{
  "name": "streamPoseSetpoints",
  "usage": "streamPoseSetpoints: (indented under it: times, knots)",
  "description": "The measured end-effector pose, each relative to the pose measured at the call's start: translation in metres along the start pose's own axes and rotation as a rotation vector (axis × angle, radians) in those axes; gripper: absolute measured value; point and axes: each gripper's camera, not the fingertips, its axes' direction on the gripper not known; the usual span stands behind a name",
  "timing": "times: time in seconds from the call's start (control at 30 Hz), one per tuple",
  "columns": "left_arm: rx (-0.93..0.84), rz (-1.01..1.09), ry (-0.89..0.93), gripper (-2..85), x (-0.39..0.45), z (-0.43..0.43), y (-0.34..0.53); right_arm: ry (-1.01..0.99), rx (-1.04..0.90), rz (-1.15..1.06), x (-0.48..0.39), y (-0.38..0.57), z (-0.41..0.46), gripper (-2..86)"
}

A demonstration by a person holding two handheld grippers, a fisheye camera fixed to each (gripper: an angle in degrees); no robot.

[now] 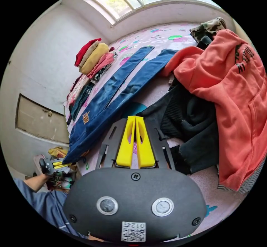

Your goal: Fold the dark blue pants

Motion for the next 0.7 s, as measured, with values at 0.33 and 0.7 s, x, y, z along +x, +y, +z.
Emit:
streamPoseSetpoints:
  times: [0.33, 0.7]
  knots:
    - [-0.156, -0.042, -0.008, 0.8, -0.067, 0.010, 0.068, -0.160, 0.006, 0.232, 0.126, -0.006, 0.094, 8.0]
    - [-0.174, -0.040, -0.018, 0.7, -0.097, 0.010, 0.069, -0.256, 0.013, 0.404, 0.184, 0.024, 0.179, 7.5]
